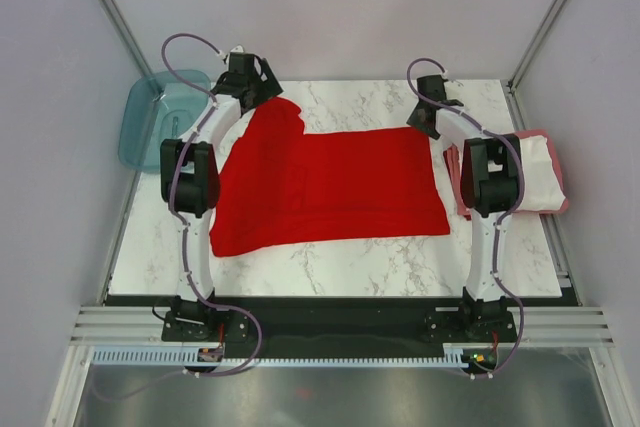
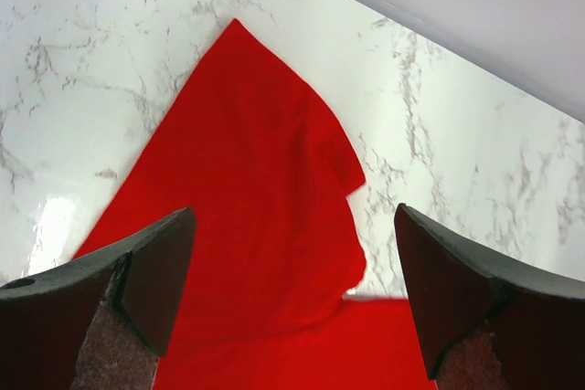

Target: Fold and stack the t-shirts

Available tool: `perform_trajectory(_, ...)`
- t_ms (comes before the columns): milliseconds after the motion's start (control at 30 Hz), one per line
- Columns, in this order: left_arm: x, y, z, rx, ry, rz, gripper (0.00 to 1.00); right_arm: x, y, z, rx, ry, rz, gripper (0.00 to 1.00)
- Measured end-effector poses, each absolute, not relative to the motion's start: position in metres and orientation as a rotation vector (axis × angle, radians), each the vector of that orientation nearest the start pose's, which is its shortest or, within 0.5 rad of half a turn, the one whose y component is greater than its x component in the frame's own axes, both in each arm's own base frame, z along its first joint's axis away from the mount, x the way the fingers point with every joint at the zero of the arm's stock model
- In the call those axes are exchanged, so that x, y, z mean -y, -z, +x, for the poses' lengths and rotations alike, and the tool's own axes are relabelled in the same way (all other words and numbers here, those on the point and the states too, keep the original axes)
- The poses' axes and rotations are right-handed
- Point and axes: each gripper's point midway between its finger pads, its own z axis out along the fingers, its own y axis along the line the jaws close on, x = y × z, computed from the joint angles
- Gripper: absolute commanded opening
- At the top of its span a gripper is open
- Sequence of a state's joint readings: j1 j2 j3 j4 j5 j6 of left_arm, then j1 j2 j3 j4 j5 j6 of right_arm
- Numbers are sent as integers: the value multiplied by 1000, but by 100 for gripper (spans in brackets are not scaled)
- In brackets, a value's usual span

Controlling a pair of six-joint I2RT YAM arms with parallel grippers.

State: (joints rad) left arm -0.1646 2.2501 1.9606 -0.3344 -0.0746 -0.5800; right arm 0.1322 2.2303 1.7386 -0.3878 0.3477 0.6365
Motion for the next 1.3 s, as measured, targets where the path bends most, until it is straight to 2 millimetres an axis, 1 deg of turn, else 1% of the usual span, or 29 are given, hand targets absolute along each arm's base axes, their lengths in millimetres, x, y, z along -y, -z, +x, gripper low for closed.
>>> perform_trajectory(100,106,-113,624,-2166,319,-505,96,-28,-36,564,-2264,95,760,60)
perform_trajectory(200,97,-96,629,-2184,302,-524,96,-20,-29,568,-2261,115,775,59)
perform_trajectory(267,91,-88,630,-2195,291,-536,95,-20,-29,571,-2255,112,774,56)
perform_trajectory(400,82,-84,633,-2194,266,-557,95,-21,-28,580,-2239,108,769,42)
perform_trajectory(433,80,-84,635,-2190,257,-562,95,-21,-28,581,-2237,107,768,35)
perform_trajectory(500,79,-87,637,-2183,253,-564,94,-22,-28,582,-2237,103,768,28)
perform_trajectory(533,78,-86,638,-2183,249,-566,94,-22,-27,582,-2237,101,769,20)
perform_trajectory(600,75,-87,641,-2179,241,-573,92,-22,-27,582,-2236,98,772,13)
perform_trajectory(700,72,-83,643,-2190,222,-584,88,-23,-25,584,-2216,82,776,8)
perform_trajectory(867,64,-74,647,-2204,204,-601,85,-24,-25,587,-2183,58,771,5)
perform_trajectory(900,62,-68,646,-2215,200,-606,83,-24,-25,587,-2181,53,769,4)
perform_trajectory(1100,60,-42,647,-2264,180,-616,78,-26,-26,589,-2167,35,760,4)
perform_trajectory(1300,62,-39,653,-2264,185,-606,64,-27,-26,590,-2163,24,754,5)
